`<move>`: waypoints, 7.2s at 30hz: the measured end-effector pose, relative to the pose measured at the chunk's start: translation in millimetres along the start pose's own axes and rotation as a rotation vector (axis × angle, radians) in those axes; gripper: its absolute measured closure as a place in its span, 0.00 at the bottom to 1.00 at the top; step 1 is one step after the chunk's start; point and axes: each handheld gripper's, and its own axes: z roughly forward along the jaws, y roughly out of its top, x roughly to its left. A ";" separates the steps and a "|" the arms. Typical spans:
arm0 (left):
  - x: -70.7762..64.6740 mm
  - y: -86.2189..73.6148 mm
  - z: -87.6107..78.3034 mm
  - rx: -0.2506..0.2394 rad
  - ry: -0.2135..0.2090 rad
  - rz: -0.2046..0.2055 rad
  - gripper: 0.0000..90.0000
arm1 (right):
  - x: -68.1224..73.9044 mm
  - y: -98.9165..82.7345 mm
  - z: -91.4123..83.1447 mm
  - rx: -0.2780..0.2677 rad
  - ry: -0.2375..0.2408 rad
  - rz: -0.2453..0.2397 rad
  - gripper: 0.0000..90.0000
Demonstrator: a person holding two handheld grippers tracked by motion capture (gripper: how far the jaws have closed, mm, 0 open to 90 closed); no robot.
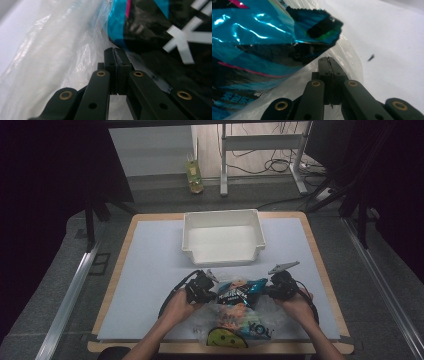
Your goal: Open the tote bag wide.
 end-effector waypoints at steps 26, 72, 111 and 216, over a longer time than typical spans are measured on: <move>50.6 -8.7 -23.7 -0.132 0.059 -0.167 0.94 | -17.5 3.0 -0.2 -0.041 -0.066 0.045 0.99; 65.9 -13.9 -29.6 -0.197 0.109 -0.170 0.84 | -27.6 -4.6 -18.6 -0.070 -0.081 0.070 0.99; -68.2 -75.5 -47.5 -0.243 -0.138 0.055 0.95 | 84.7 -55.7 -95.1 -0.042 0.128 -0.143 0.99; -64.8 -89.9 -37.1 -0.140 0.086 0.027 0.95 | 42.5 -92.4 -55.6 -0.044 0.100 0.030 0.99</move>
